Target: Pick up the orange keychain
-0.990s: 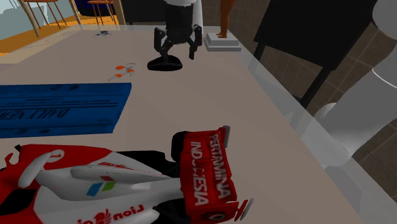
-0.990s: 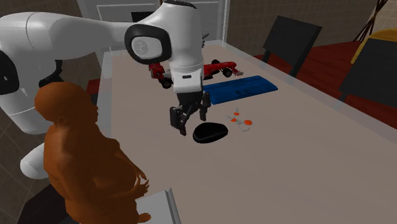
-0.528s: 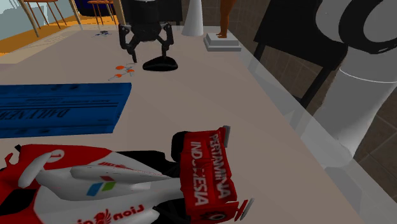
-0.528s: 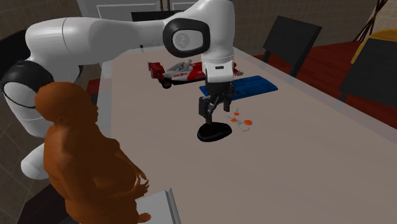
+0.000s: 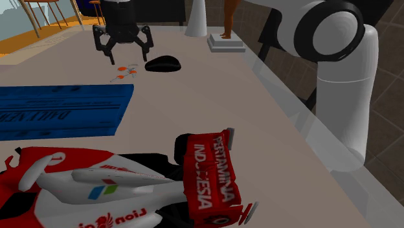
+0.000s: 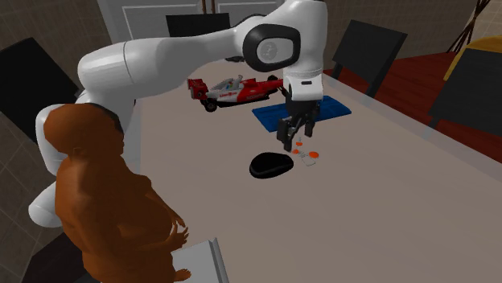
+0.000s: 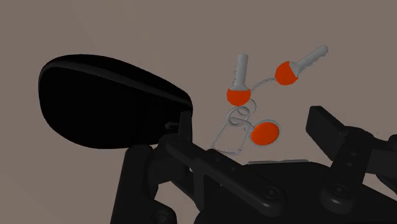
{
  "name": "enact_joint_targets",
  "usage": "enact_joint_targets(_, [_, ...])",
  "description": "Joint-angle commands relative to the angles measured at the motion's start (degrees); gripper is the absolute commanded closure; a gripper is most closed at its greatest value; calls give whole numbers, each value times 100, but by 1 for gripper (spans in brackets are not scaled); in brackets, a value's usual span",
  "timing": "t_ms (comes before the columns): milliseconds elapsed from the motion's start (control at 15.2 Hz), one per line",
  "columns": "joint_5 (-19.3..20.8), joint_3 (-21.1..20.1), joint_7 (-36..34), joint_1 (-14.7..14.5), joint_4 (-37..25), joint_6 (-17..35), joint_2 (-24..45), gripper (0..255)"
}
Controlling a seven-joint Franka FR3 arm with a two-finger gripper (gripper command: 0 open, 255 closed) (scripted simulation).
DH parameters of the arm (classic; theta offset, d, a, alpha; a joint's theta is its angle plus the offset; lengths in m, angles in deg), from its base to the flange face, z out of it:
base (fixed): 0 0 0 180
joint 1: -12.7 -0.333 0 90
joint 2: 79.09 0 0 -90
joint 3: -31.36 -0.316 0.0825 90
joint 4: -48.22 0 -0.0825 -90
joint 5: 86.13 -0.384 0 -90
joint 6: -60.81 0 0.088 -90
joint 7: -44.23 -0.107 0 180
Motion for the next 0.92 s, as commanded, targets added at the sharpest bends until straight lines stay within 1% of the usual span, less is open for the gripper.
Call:
enact_joint_targets(0, [-29,-2,-18,40,246,188,-63,0])
enact_joint_targets(198, [-86,-4,-18,121,676,495,-192,0])
enact_joint_targets(330, [-95,-4,-19,135,755,552,-214,0])
enact_joint_targets(396, [-115,-3,-6,159,827,584,-258,255])
enact_joint_targets(726, [-89,-10,-36,115,705,507,-209,255])
enact_joint_targets(858, [-97,-19,-59,108,751,525,-237,255])
